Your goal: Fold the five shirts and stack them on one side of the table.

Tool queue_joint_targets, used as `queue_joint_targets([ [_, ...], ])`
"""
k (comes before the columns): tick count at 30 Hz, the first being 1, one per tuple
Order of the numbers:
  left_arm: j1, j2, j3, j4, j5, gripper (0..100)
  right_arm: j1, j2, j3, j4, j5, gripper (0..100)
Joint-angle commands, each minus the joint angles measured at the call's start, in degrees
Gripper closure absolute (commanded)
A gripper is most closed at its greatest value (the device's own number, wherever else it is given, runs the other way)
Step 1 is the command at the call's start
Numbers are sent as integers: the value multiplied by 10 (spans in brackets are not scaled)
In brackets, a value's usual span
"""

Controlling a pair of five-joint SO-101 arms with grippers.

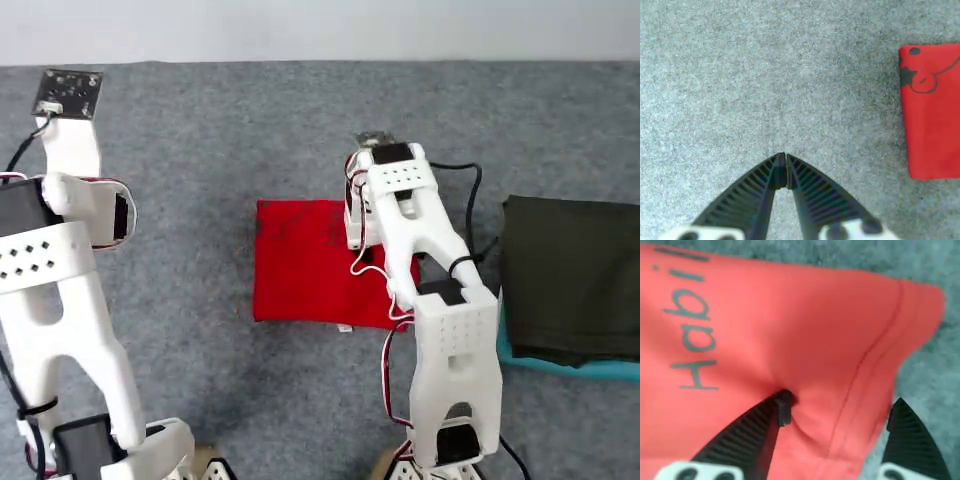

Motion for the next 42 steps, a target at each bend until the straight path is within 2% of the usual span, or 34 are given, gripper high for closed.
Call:
queue_joint_targets([
  [1,-4,-18,-1,11,-6,995,-7,24,-25,-7,-6,683],
  [3,-4,-18,0,11,-6,995,-16,34,-25,-2,-2,728],
  [7,-4,-18,18,10,-6,995,-16,35,-25,9,6,972],
  [8,-4,-18,24,10,-6,995,-16,34,-25,12,24,998],
  [9,-4,-18,28,10,-6,995,-15,33,-25,24,39,972],
  [14,-2,-18,32,10,-6,995,-4,7,-25,57,92,989],
  [19,-4,-19,32,10,-6,995,54,-45,-25,78,203,990],
  [21,-4,-21,32,10,-6,995,91,-64,-25,75,271,990],
  [24,-4,-22,32,10,-6,995,138,-80,-25,44,425,990],
  [26,-4,-22,32,10,-6,995,148,-86,-25,0,511,990],
  [29,-2,-21,32,10,-6,995,139,-84,-25,-94,588,990],
  [35,-2,-21,32,10,-6,995,54,-83,-25,-212,655,990],
  [42,-4,-21,32,10,-6,995,0,-74,-25,-263,659,979],
])
